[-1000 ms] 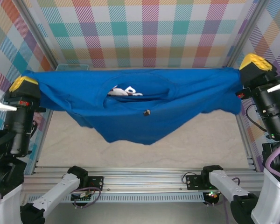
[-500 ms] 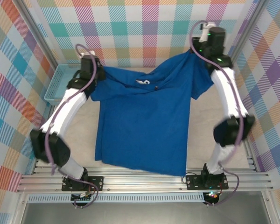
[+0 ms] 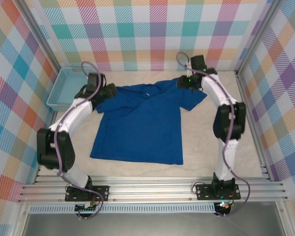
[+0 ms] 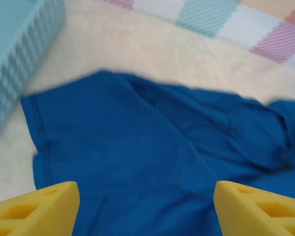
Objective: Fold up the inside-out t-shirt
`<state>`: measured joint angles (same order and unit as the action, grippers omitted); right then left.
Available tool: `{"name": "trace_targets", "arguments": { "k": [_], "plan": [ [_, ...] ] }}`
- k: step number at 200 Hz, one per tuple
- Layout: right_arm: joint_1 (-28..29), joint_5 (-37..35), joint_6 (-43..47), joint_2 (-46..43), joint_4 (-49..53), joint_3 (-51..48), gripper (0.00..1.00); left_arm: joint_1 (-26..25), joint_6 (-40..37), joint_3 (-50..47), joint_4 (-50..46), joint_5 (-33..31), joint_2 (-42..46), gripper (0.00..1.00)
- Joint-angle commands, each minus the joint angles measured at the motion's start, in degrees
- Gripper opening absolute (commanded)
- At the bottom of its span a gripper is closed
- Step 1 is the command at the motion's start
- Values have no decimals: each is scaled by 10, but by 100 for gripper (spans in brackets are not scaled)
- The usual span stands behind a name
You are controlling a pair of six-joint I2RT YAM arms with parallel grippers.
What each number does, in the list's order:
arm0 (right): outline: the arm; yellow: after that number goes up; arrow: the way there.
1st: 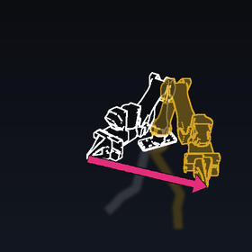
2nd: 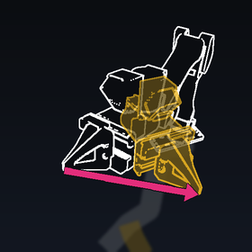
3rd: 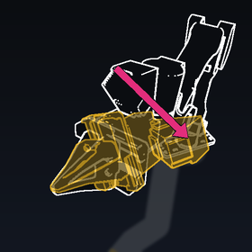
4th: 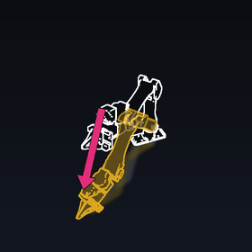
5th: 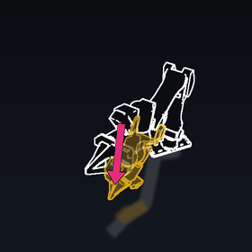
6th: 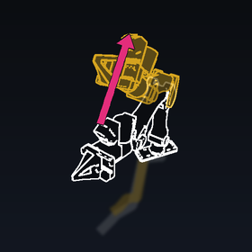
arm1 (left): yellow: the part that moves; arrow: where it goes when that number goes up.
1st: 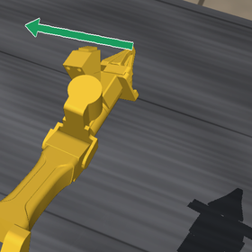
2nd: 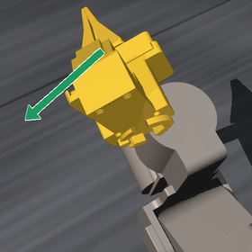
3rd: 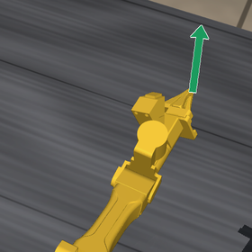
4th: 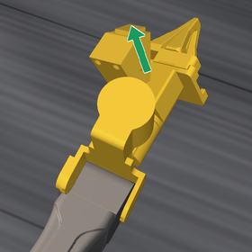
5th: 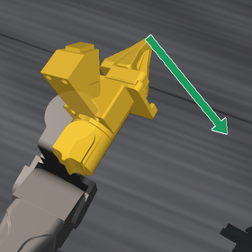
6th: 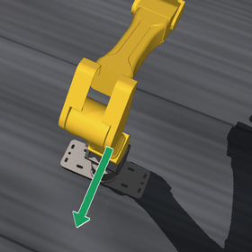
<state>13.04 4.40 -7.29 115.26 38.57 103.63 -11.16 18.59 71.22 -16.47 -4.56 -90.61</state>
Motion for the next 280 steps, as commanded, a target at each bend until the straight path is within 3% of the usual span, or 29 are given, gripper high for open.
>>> {"name": "trace_targets", "arguments": {
  "k": [1,22,46,74,128,162,209,236,280],
  "plan": [
    [36,87,-50,-97,-93,-146,56,-10,59,-102,47,91,26,72],
    [83,50,-55,-133,-77,-231,57,-10,46,-114,47,79,4,73],
    [94,75,-88,-162,-90,-323,57,-10,15,-82,54,70,-42,73],
    [122,123,-129,-147,-95,-371,53,-12,-24,16,42,75,-145,73],
    [139,59,-182,-103,-44,-392,48,-16,-81,224,-80,52,-321,71],
    [131,24,-196,-78,-5,-389,40,-16,-90,310,-115,61,-395,57],
    [112,-93,-189,-88,67,-382,24,-14,-99,396,-154,54,-452,17],
    [106,-137,-180,-79,94,-373,19,-9,-102,444,-175,56,-468,0],
    [96,-170,-169,-78,115,-372,16,7,-110,529,-204,33,-497,0]
  ]
}}
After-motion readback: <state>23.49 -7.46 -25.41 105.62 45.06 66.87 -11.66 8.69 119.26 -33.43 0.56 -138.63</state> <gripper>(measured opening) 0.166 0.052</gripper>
